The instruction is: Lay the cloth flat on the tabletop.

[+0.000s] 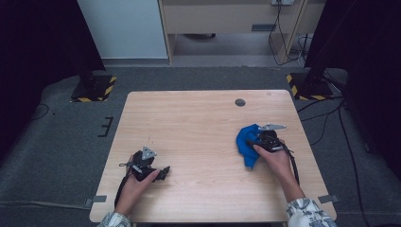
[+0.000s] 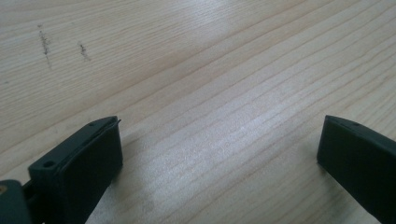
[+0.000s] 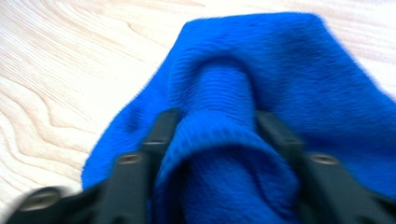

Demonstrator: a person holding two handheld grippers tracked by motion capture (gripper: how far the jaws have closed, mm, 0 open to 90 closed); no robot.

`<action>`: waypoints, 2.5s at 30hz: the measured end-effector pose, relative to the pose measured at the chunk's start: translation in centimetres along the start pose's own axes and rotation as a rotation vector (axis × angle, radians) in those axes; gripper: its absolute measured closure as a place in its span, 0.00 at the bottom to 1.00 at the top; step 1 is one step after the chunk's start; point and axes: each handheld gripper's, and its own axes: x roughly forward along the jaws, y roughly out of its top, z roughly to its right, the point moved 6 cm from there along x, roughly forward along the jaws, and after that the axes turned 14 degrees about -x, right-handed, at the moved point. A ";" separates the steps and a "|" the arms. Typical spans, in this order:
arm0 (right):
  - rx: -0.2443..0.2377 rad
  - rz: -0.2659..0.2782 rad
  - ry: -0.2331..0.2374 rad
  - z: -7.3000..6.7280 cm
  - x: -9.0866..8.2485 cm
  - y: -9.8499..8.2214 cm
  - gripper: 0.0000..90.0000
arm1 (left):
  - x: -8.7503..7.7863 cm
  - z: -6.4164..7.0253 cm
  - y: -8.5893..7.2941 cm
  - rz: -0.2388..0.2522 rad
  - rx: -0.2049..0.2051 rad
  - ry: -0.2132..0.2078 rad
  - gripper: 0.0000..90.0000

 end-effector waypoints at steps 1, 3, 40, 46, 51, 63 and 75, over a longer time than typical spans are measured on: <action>-0.009 0.003 0.007 0.0 0.0 0.1 0.70 | 0.0 0.0 0.0 0.003 -0.003 0.000 0.00; -0.017 0.009 0.014 -0.1 -0.1 0.1 0.74 | -0.1 0.0 -0.1 0.002 -0.003 0.002 0.00; -0.118 0.066 0.167 -13.8 4.0 4.2 0.62 | 0.2 -0.1 0.2 0.003 -0.007 0.006 0.00; -0.109 0.076 0.153 -13.6 3.4 4.9 0.32 | 0.2 -0.1 0.2 0.003 -0.007 0.006 0.00; -0.118 0.128 0.148 -13.3 1.4 6.5 0.17 | 0.2 -0.1 0.2 0.003 -0.008 0.007 0.00; -0.138 0.178 0.091 -9.9 -3.4 5.6 0.49 | 0.6 1.4 1.0 -0.001 0.012 -0.024 0.07; -0.091 0.085 0.112 -8.2 -3.1 1.5 0.60 | 0.6 3.0 2.1 0.028 0.035 -0.066 0.09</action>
